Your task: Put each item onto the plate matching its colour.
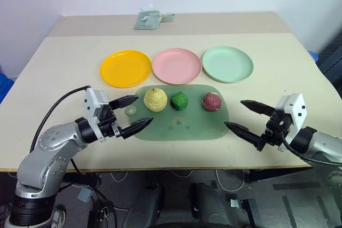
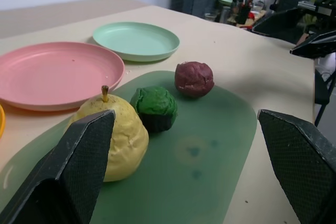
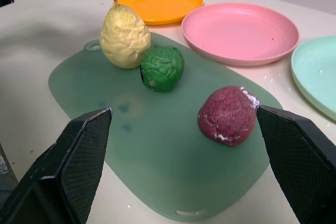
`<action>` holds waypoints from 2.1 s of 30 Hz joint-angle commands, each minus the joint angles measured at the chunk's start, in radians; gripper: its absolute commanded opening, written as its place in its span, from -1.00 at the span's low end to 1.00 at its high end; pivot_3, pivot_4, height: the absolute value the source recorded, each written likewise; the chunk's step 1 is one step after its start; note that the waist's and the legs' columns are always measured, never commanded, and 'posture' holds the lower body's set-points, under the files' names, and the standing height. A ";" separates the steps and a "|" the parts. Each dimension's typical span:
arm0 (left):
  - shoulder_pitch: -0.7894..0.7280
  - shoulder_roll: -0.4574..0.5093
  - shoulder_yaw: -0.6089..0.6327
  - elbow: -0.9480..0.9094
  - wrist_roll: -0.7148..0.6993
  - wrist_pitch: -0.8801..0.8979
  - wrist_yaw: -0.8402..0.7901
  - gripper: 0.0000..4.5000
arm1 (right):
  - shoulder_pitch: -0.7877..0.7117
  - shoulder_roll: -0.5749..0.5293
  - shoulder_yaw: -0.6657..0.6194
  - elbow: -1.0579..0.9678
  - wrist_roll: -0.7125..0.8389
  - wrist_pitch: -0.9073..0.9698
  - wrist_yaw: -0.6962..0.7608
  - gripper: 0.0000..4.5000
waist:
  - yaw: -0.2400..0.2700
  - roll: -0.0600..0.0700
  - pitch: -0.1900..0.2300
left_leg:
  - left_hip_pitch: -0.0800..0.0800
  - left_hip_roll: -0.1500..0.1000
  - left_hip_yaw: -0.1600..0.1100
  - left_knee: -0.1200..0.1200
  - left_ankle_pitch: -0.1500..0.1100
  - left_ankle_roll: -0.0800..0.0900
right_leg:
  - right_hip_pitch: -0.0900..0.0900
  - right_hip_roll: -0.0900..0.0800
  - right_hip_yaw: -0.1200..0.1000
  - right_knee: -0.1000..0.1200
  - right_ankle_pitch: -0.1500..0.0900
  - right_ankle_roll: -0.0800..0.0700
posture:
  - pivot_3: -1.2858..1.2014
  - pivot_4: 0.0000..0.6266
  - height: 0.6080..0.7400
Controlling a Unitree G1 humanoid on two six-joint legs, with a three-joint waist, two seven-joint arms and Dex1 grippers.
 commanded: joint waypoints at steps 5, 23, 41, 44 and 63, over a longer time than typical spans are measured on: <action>0.002 0.003 -0.001 0.004 0.016 -0.041 -0.020 1.00 | 0.009 -0.016 -0.041 -0.056 0.008 -0.021 -0.005 0.98 | 0.000 0.000 0.000 | 0.000 0.000 0.000 0.000 0.000 0.000 | 0.000 0.000 0.000 0.000 0.000 0.000 | 0.03 -0.52 1.00; -0.044 -0.009 -0.003 -0.020 -0.013 0.051 0.081 1.00 | -0.035 -0.016 0.009 -0.017 -0.020 -0.058 0.023 0.98 | 0.000 0.000 0.000 | 0.000 0.000 0.000 0.000 0.000 0.000 | 0.000 0.000 0.000 0.000 0.000 0.000 | 0.03 -0.52 1.00; -0.231 -0.113 -0.111 0.088 0.104 0.205 0.368 1.00 | -0.164 -0.030 0.126 -0.010 -0.034 -0.119 0.122 0.98 | 0.000 0.000 0.000 | 0.000 0.000 0.000 0.000 0.000 0.000 | 0.000 0.000 0.000 0.000 0.002 0.003 | 0.03 -0.52 1.00; -0.268 -0.134 -0.151 0.150 0.165 0.178 0.382 1.00 | -0.174 -0.032 0.133 -0.008 -0.041 -0.117 0.115 0.98 | 0.002 0.000 0.000 | 0.000 0.000 0.000 0.001 0.000 0.000 | 0.000 0.000 0.000 0.000 0.002 0.003 | 0.03 -0.52 1.00; -0.324 -0.220 -0.099 0.298 0.218 0.067 0.345 -0.06 | -0.126 -0.027 0.107 0.037 -0.086 -0.179 0.140 1.00 | 0.001 0.000 0.000 | 0.000 0.000 0.000 0.001 0.000 0.000 | 0.000 0.000 -0.001 0.000 0.002 0.003 | 0.03 -0.52 1.00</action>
